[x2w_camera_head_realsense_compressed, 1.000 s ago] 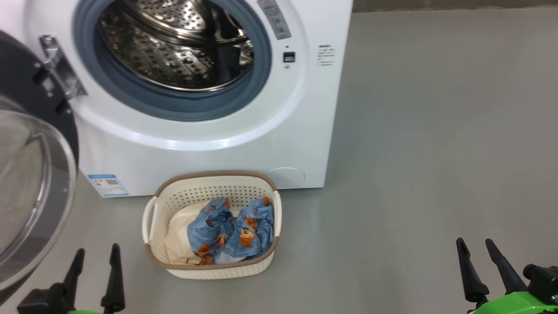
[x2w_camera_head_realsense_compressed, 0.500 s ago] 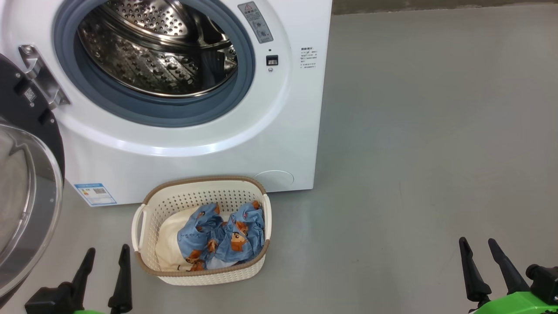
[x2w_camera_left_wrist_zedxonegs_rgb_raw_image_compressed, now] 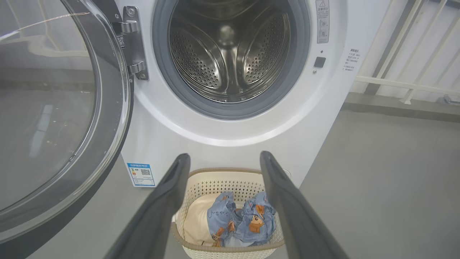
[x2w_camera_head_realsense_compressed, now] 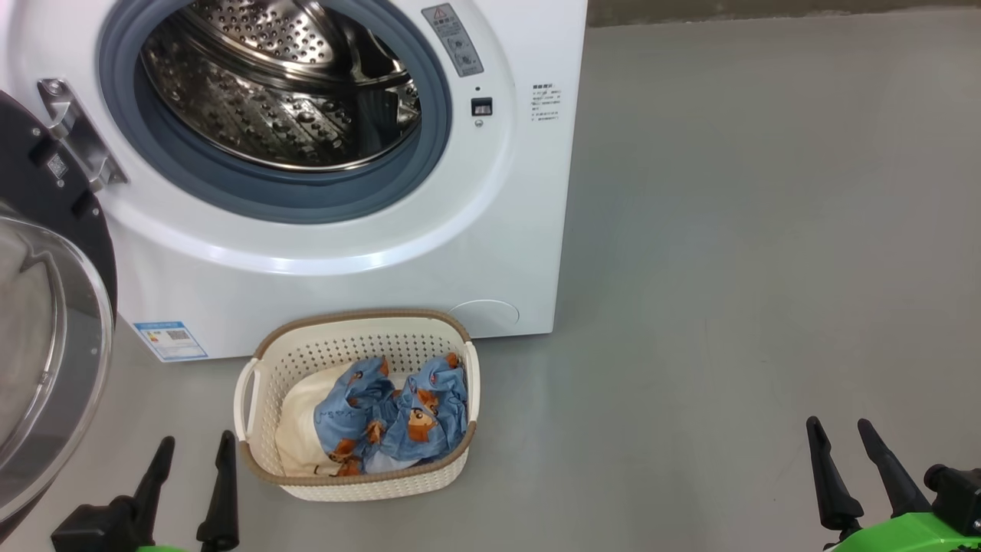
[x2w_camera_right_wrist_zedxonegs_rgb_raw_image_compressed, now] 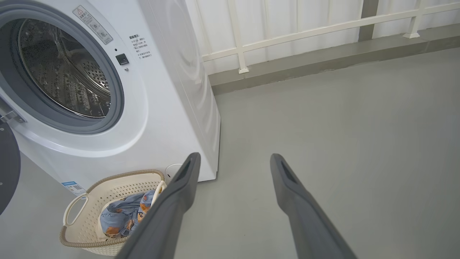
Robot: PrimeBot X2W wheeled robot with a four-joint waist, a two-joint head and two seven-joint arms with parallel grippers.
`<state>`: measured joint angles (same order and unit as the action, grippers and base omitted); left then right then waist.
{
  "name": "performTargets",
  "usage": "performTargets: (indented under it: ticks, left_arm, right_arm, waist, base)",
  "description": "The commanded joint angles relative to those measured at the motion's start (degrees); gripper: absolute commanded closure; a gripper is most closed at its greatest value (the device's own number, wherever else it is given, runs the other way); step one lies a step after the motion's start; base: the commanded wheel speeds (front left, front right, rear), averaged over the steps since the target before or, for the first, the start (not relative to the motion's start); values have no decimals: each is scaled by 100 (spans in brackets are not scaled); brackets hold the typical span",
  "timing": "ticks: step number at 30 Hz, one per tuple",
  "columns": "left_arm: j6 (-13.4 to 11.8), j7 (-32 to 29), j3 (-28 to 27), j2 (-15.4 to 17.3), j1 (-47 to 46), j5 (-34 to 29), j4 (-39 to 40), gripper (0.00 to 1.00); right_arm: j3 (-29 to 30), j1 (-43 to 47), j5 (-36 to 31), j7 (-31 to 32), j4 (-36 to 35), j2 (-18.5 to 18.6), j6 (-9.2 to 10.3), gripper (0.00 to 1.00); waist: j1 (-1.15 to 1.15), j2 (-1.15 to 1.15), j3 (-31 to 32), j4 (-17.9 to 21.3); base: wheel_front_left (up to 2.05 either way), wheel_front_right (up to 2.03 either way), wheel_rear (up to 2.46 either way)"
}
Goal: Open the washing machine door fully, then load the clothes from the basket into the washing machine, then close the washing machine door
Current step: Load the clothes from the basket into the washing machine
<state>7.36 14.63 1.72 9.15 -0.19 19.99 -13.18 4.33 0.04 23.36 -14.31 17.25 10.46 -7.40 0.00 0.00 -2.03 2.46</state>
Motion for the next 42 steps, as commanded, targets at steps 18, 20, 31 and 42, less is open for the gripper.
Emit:
performTargets:
  ticks: [18,20,31,42]
  left_arm:
    - [13,37,-83,155,-271,108,169,0]
    - [13,37,-83,149,-286,90,185,0]
    - [13,37,-173,39,-389,-18,34,0]
    - [13,37,32,-79,-438,-39,-214,0]
  right_arm:
    - [-117,-166,-32,-69,-172,50,-9,0]
    - [-110,-173,-28,-69,-175,47,-9,0]
    - [-100,-227,-37,-69,-178,0,-9,0]
    - [-117,-310,-48,-69,-214,-53,-9,0]
  waist:
    - [0,0,-182,-25]
    - [0,0,-193,-29]
    - [0,0,-263,-62]
    - [0,0,-440,-77]
  base:
    - [101,-152,52]
    - [117,-117,0]
    - [27,-27,0]
    - [0,0,0]
